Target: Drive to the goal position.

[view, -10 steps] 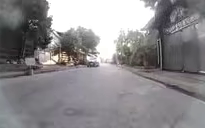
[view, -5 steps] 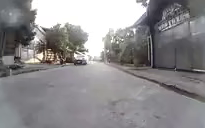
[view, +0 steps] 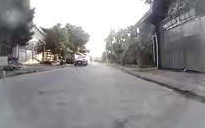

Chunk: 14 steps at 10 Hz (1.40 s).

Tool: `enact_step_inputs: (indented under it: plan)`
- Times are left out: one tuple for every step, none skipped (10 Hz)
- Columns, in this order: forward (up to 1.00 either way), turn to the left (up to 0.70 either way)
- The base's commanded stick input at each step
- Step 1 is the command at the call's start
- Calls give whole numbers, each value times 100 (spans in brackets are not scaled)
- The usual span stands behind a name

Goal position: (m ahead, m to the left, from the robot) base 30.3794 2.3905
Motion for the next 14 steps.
enact_step_inputs:
  plan:
    - [100,0]
    - [100,0]
    - [100,-37]
    - [100,-40]
    - [100,-40]
    - [100,-7]
    - [100,0]
    - [100,0]
    - [100,0]
    - [100,0]
    - [100,0]
    - [100,0]
    - [100,0]
    - [100,0]
